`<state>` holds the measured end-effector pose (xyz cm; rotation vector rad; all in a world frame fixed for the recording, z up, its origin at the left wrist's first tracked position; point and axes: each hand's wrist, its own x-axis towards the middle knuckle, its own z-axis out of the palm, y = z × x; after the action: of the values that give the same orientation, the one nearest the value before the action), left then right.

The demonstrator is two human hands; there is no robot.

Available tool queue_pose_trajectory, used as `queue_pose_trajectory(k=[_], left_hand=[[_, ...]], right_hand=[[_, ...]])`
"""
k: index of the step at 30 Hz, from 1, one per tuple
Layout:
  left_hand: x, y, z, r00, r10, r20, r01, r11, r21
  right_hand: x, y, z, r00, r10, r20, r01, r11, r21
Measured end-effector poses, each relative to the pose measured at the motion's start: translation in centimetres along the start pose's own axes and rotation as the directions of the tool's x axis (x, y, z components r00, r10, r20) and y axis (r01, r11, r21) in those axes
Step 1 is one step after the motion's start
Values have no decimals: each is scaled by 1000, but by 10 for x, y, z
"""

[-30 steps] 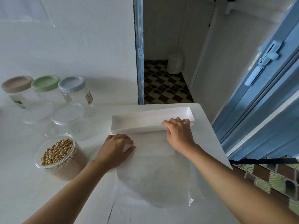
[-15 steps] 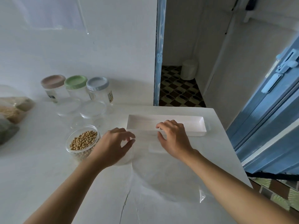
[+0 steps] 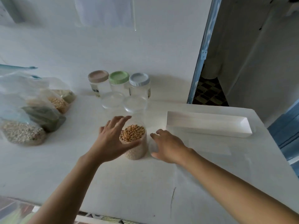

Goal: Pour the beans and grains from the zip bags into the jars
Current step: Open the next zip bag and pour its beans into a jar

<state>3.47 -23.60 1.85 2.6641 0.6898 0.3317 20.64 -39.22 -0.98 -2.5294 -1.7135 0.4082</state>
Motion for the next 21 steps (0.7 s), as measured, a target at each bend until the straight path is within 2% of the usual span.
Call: queue_pose_trajectory(k=[4, 7, 10, 13, 15, 18, 21], left_hand=[[0, -29, 19, 999, 38, 32, -27, 951, -309], [7, -42, 21, 994, 105, 3, -94, 900, -426], [15, -59, 13, 986, 166, -1, -145, 860, -489], [17, -86, 0, 983, 186, 1, -157, 833, -530], [14, -109, -7, 985, 172, 10, -135, 806, -576], [7, -136, -16, 990, 141, 30, -91, 772, -628], [5, -146, -21, 986, 158, 60, -85, 768, -635]], right_hand=[[12, -15, 3, 988, 108, 107, -103, 993, -56], [18, -21, 0, 973, 181, 140, -171, 982, -78], [22, -29, -5, 959, 254, 129, -259, 965, 29], [22, -41, -16, 948, 306, 88, -318, 915, 249], [21, -49, -23, 949, 314, 34, -293, 837, 463], [24, -66, -29, 943, 326, -68, -154, 608, 779], [35, -86, -26, 881, 388, -270, 84, 433, 897]])
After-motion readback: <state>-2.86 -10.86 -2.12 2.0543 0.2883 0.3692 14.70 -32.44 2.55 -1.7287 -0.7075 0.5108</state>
